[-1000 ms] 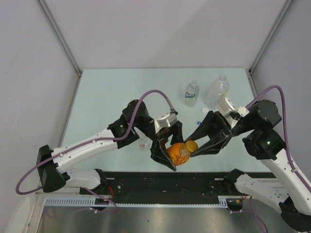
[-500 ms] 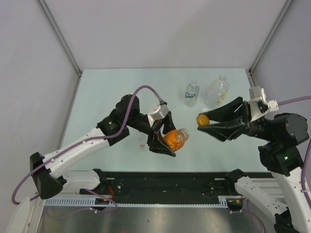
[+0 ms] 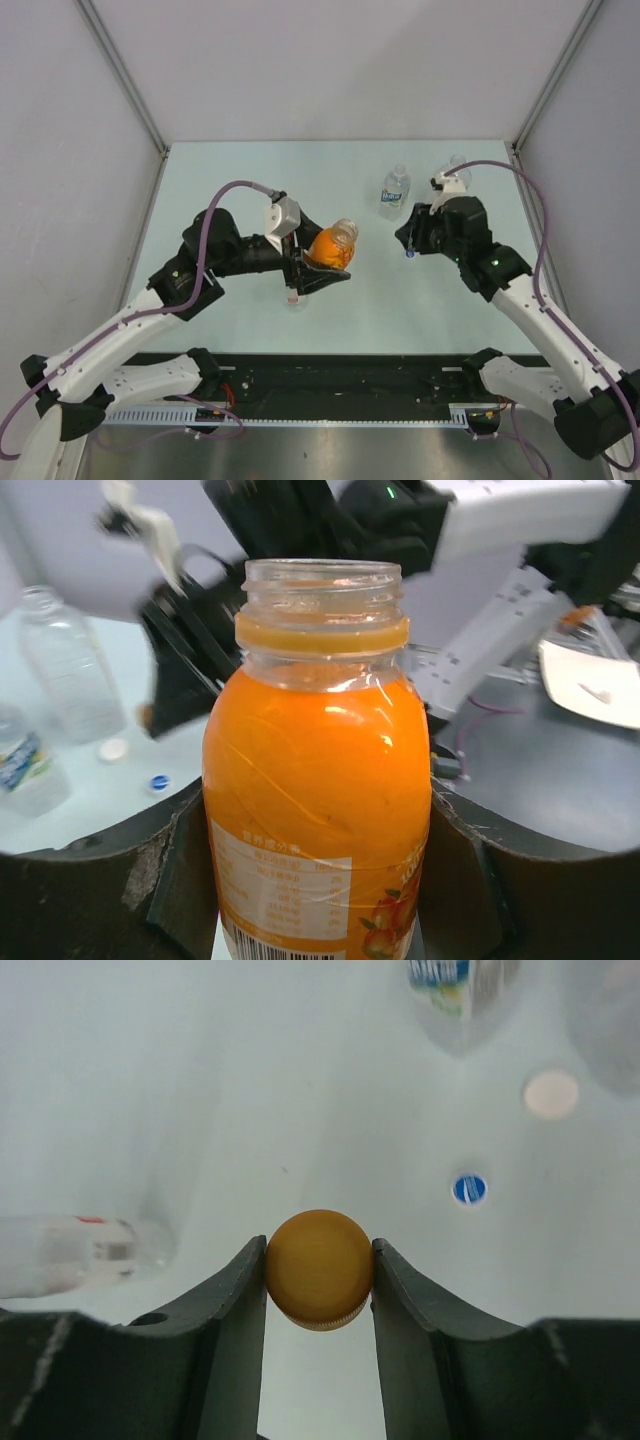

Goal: Unscrew the bottle caps

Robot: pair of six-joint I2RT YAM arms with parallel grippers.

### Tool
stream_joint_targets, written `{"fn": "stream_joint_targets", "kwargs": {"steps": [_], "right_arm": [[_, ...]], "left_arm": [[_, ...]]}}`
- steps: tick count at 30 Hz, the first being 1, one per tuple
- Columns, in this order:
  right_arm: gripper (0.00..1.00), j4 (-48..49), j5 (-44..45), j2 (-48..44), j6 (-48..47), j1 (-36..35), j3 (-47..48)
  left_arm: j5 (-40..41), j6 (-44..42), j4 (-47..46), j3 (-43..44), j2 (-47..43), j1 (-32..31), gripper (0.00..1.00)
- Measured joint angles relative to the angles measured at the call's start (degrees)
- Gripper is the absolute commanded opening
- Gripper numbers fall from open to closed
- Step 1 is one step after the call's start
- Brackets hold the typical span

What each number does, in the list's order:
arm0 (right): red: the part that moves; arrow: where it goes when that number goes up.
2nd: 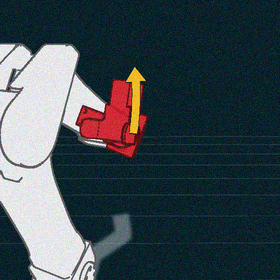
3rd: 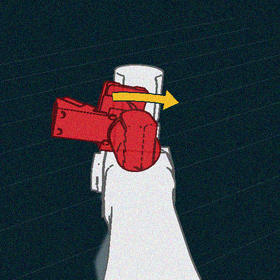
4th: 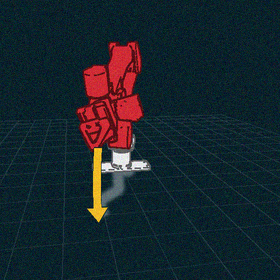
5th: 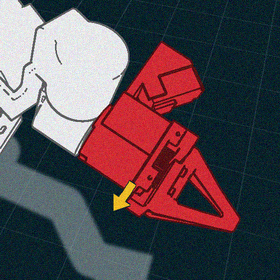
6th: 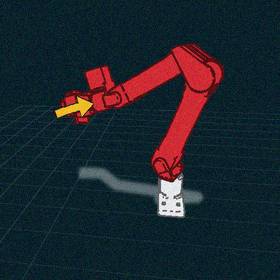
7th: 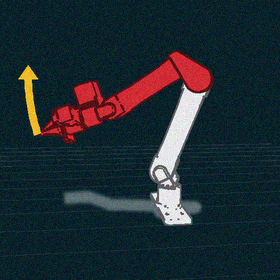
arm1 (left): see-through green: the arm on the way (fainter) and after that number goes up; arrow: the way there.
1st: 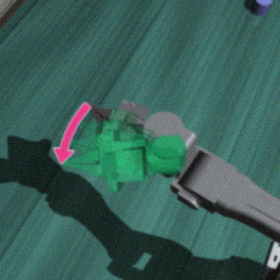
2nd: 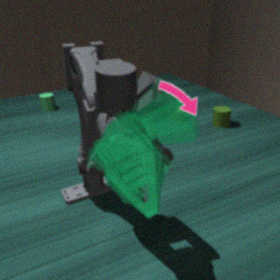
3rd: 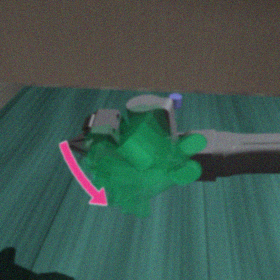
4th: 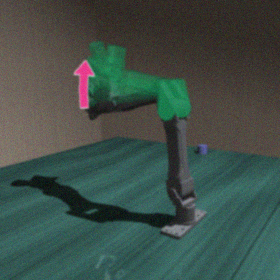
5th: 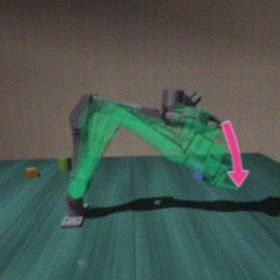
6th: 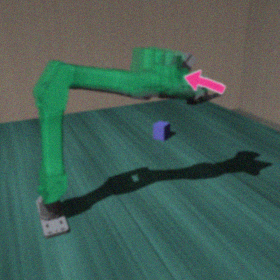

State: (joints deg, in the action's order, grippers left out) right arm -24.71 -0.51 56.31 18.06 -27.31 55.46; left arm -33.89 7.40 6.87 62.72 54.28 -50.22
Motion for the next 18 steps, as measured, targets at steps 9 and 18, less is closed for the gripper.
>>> {"fn": "stream_joint_targets", "kwargs": {"steps": [9, 18], "right_arm": [[0.0, 5.44, 11.34, 8.09, 4.76, -8.79, -8.13], [0.0, 14.51, 13.88, 22.91, 7.48, -9.88, -12.96]], "left_arm": [[14.62, -0.44, 2.05, -0.63, -2.54, 0.11, 0.0], [18.23, -0.57, 3.52, -4.04, -6.08, 0.11, 0.0]]}}
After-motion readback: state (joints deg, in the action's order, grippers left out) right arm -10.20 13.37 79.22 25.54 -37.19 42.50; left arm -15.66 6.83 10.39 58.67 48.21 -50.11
